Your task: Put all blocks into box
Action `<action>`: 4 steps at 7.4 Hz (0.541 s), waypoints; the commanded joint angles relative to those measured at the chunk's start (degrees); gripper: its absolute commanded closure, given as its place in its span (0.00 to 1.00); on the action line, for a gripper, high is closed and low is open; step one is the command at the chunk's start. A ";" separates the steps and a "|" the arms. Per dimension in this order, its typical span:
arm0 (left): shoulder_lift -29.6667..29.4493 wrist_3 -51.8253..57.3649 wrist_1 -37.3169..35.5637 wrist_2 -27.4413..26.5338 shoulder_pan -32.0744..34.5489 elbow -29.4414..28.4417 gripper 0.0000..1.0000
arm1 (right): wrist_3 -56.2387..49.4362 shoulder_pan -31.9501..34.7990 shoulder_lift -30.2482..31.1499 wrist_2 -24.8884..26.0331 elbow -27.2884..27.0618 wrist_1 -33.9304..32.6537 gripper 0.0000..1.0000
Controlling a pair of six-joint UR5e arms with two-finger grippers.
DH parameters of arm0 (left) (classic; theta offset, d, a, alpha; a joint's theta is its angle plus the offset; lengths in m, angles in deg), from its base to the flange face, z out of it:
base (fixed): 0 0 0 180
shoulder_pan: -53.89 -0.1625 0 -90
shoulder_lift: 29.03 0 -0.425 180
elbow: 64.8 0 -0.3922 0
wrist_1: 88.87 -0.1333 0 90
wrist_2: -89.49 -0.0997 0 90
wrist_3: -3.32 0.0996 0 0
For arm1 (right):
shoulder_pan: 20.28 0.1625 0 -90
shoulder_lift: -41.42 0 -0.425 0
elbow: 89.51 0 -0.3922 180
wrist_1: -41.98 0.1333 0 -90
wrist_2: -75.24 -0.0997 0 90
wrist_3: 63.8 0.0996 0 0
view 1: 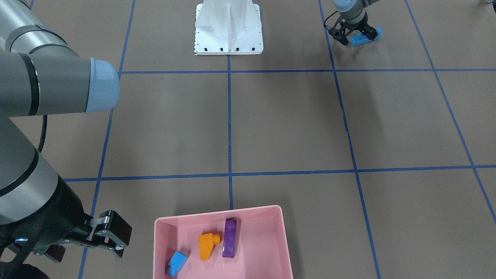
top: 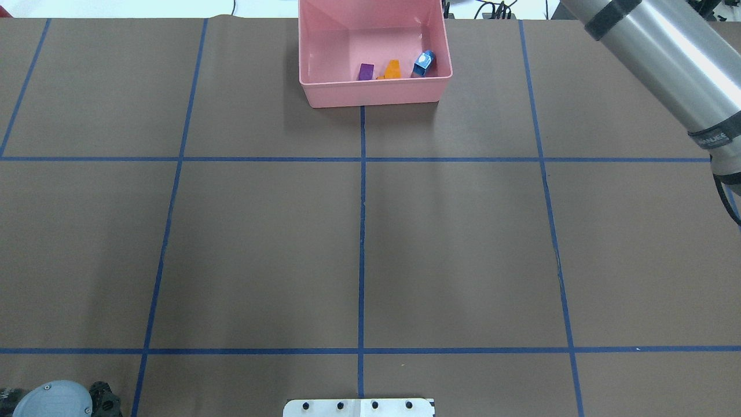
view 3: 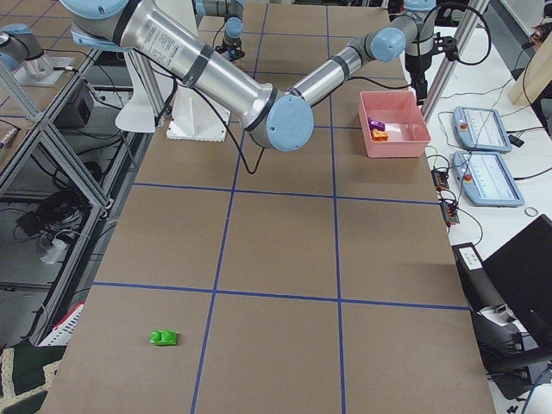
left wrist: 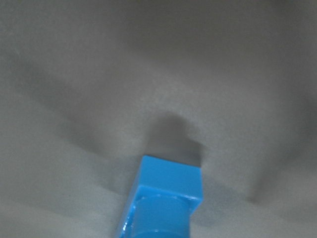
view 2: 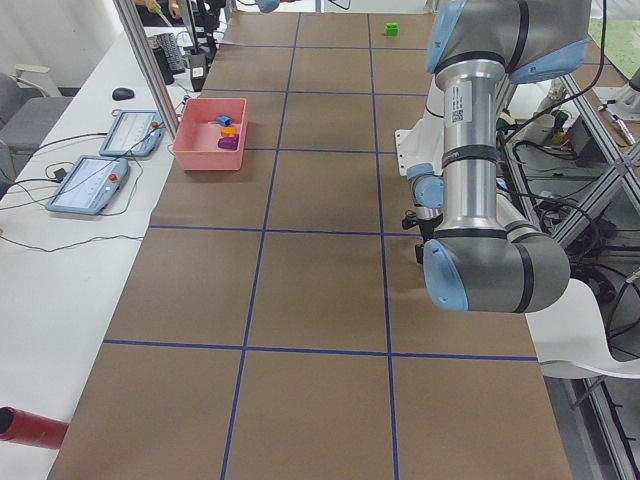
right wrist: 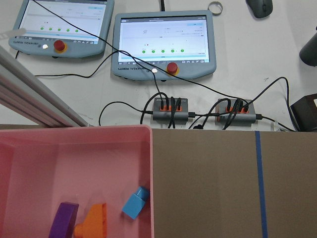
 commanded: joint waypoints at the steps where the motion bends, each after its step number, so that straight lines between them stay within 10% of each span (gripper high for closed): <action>1: 0.05 0.03 0.00 0.01 -0.01 -0.41 0.10 | -0.70 0.14 -0.05 -0.23 -0.07 -0.15 0.00; 4: -0.21 0.30 0.00 0.01 0.08 -0.41 0.24 | -8.30 2.86 0.30 -4.80 -7.06 -13.61 0.00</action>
